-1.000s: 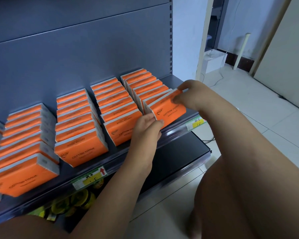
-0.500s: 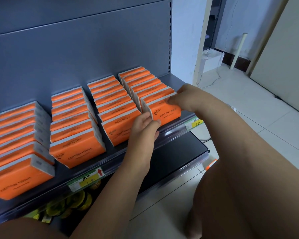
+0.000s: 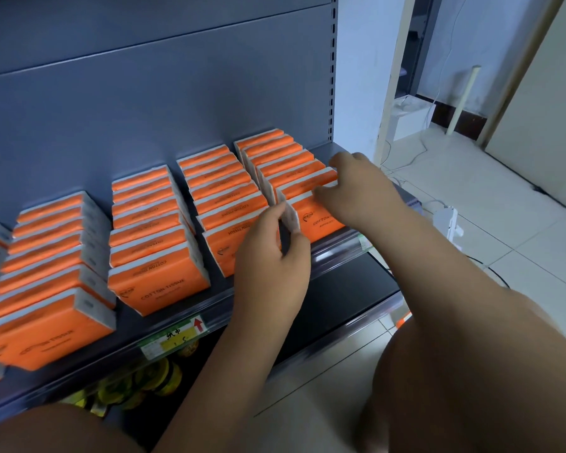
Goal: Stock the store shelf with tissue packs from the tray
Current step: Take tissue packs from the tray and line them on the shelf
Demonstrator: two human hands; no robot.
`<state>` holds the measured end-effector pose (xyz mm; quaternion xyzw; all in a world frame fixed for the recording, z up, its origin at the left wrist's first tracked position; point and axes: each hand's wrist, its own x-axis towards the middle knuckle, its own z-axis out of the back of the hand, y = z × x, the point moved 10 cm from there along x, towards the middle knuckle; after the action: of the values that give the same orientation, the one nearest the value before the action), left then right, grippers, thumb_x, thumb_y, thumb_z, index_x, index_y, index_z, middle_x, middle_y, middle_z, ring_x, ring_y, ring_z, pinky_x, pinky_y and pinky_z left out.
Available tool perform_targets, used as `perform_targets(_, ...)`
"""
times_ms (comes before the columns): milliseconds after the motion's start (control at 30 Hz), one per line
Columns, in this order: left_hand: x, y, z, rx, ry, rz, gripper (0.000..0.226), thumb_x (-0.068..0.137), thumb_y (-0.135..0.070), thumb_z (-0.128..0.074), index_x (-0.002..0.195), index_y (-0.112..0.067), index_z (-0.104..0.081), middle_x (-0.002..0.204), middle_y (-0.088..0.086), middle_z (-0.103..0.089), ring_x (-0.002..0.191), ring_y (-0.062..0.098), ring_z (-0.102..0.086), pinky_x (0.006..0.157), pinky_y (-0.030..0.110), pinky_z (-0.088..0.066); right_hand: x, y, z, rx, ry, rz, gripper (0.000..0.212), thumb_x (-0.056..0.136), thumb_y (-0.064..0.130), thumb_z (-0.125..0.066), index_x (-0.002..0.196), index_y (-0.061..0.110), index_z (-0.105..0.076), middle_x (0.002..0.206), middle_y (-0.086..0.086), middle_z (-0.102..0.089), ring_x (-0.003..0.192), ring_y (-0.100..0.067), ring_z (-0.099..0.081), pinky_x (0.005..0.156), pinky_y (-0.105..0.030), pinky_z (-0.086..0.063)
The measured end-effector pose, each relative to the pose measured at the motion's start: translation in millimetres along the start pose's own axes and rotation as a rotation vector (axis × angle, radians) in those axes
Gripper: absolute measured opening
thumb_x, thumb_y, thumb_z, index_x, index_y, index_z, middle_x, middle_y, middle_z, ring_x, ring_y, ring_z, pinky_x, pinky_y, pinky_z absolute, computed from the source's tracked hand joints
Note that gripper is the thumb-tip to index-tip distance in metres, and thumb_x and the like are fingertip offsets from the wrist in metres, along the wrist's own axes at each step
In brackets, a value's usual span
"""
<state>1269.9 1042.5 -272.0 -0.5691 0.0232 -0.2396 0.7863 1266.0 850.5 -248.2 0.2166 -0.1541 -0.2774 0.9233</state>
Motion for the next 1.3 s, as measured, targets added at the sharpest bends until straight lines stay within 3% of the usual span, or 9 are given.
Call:
perform_targets(100, 3, -23, 25, 0.366, -0.136, -0.219, 0.048, 0.100, -0.033, -0.049, 0.147, -0.022, -0.053, 0.149, -0.012, -0.051, 0.142, 0.012, -0.043, 0.118, 0.024, -0.034, -7, 26, -5, -0.008, -0.049, 0.129, 0.042, 0.092, 0.037, -0.063, 0.127, 0.015, -0.058, 0.123, -0.008, -0.059, 0.105, -0.030, -0.061, 0.084, -0.043, -0.055)
perform_targets(167, 6, -25, 37, 0.508, -0.168, -0.253, 0.056, 0.098, -0.034, -0.048, 0.150, -0.016, -0.050, 0.160, 0.001, -0.044, 0.153, 0.023, -0.030, 0.125, 0.038, -0.026, -15, 47, -11, 0.027, -0.042, 0.235, 0.042, 0.093, 0.038, -0.063, 0.129, 0.016, -0.058, 0.125, -0.008, -0.059, 0.109, -0.029, -0.061, 0.086, -0.046, -0.056)
perform_targets(233, 7, -19, 52, 0.585, -0.191, -0.245, 0.059, 0.096, -0.034, -0.051, 0.152, -0.014, -0.048, 0.162, 0.005, -0.040, 0.155, 0.029, -0.024, 0.127, 0.045, -0.023, -25, 69, -18, 0.075, -0.025, 0.339, 0.043, 0.097, 0.037, -0.061, 0.131, 0.012, -0.058, 0.129, -0.010, -0.060, 0.114, -0.030, -0.058, 0.089, -0.044, -0.051)
perform_targets(400, 5, 1, 97, 0.703, -0.243, -0.177, 0.060, 0.095, -0.039, -0.050, 0.149, -0.013, -0.050, 0.162, 0.009, -0.041, 0.154, 0.034, -0.023, 0.127, 0.045, -0.020, -50, 112, -34, 0.214, -0.001, 0.483, 0.057, 0.100, 0.042, -0.053, 0.147, 0.008, -0.050, 0.138, -0.012, -0.058, 0.126, -0.031, -0.054, 0.100, -0.042, -0.046)
perform_targets(533, -14, 11, 150, 0.776, -0.321, -0.125, 0.064, 0.093, -0.040, -0.050, 0.150, -0.011, -0.049, 0.160, 0.011, -0.042, 0.152, 0.037, -0.026, 0.126, 0.051, -0.024, -69, 145, -45, 0.238, -0.018, 0.537, 0.059, 0.103, 0.045, -0.048, 0.153, 0.014, -0.046, 0.154, -0.006, -0.049, 0.144, -0.023, -0.036, 0.113, -0.037, -0.032)
perform_targets(633, -41, 19, 200, 0.883, -0.418, -0.114, 0.064, 0.095, -0.041, -0.051, 0.149, -0.006, -0.048, 0.159, 0.017, -0.042, 0.149, 0.041, -0.031, 0.124, 0.052, -0.024, -92, 180, -62, 0.317, 0.052, 0.612, 0.058, 0.105, 0.044, -0.050, 0.155, 0.014, -0.043, 0.154, -0.005, -0.048, 0.141, -0.022, -0.042, 0.113, -0.033, -0.033)
perform_targets(833, -128, 52, 301, 0.983, -0.661, 0.084, 0.071, 0.096, -0.045, -0.048, 0.152, -0.002, -0.042, 0.161, 0.018, -0.040, 0.151, 0.040, -0.030, 0.126, 0.050, -0.020, -160, 266, -105, 0.337, 0.176, 0.827, 0.062, 0.102, 0.050, -0.043, 0.154, 0.016, -0.043, 0.156, -0.003, -0.046, 0.145, -0.021, -0.040, 0.119, -0.040, -0.035)
perform_targets(1067, -243, 87, 371, 1.138, -0.741, 0.285, 0.074, 0.095, -0.050, -0.048, 0.150, -0.001, -0.045, 0.159, 0.021, -0.041, 0.149, 0.045, -0.032, 0.125, 0.050, -0.022, -273, 354, -135, 0.365, 0.196, 1.074, 0.059, 0.100, 0.048, -0.045, 0.146, 0.012, -0.051, 0.147, -0.009, -0.053, 0.141, -0.030, -0.045, 0.116, -0.042, -0.037)
perform_targets(1300, -351, 115, 418, 1.243, -0.771, 0.551, 0.071, 0.100, -0.050, -0.040, 0.150, 0.001, -0.044, 0.159, 0.022, -0.041, 0.150, 0.043, -0.030, 0.126, 0.051, -0.021, -412, 415, -193, 0.263, 0.393, 1.357, 0.056, 0.100, 0.051, -0.042, 0.144, 0.016, -0.050, 0.145, -0.005, -0.053, 0.141, -0.029, -0.045, 0.112, -0.044, -0.041)
